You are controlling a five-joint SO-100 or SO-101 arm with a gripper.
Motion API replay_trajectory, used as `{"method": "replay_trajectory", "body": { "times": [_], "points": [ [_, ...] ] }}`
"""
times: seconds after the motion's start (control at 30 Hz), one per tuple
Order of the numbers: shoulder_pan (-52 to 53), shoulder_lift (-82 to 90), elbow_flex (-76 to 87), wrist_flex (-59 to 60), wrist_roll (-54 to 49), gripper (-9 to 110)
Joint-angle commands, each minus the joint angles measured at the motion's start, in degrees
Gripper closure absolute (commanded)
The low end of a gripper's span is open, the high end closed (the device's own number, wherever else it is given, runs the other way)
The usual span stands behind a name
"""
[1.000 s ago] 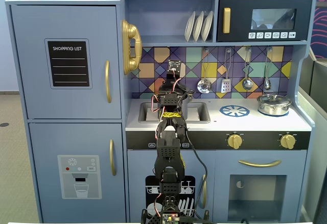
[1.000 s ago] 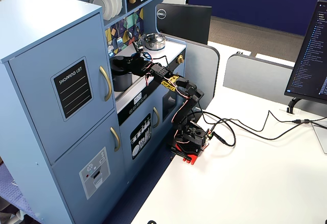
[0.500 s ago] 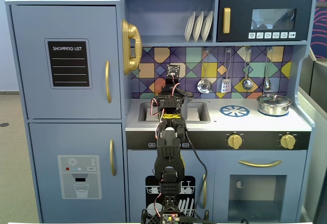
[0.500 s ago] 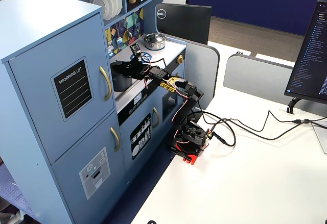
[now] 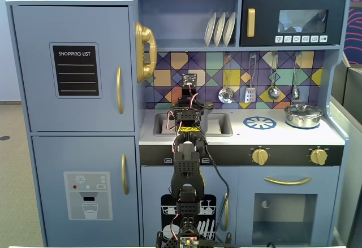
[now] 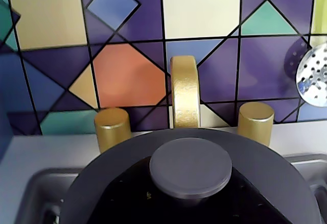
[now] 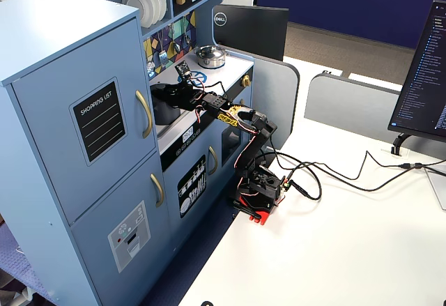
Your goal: Pick up the lid from the counter and put it on the gray recipient
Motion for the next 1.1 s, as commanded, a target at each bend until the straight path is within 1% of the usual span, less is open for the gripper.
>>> {"method": "replay_trajectory", "body": {
  "times": [0.0, 0.1, 0.2, 0.33, 0.43, 0.47, 0.57, 0.63, 0.77, 0.93, 0.97, 1.0, 1.07],
  "points": [
    [0.09, 3.69, -0.88, 5.19, -1.67, 80],
    [-0.62, 7.91, -1.23, 10.28, -1.14, 77],
    [-0.7, 14.41, -2.02, 17.75, -1.14, 78],
    [-2.11, 26.89, -1.41, 34.98, -1.05, 81],
    [-2.64, 37.44, 2.46, 49.22, 0.53, 82],
    [-3.08, 40.96, 4.66, 53.88, 0.62, 84],
    [-2.55, 50.98, 15.64, 60.21, 2.9, 92],
    [-1.49, 56.25, 24.96, 60.73, 4.92, 101],
    [-0.18, 62.31, 42.63, 56.43, 4.57, 101],
    [0.44, 62.4, 59.85, 39.99, 9.58, 101],
    [0.53, 62.75, 62.05, 38.67, 11.25, 101],
    [0.53, 63.46, 63.81, 38.94, 12.04, 101],
    [0.44, 66.45, 65.92, 44.82, 12.48, 101]
  ]
}}
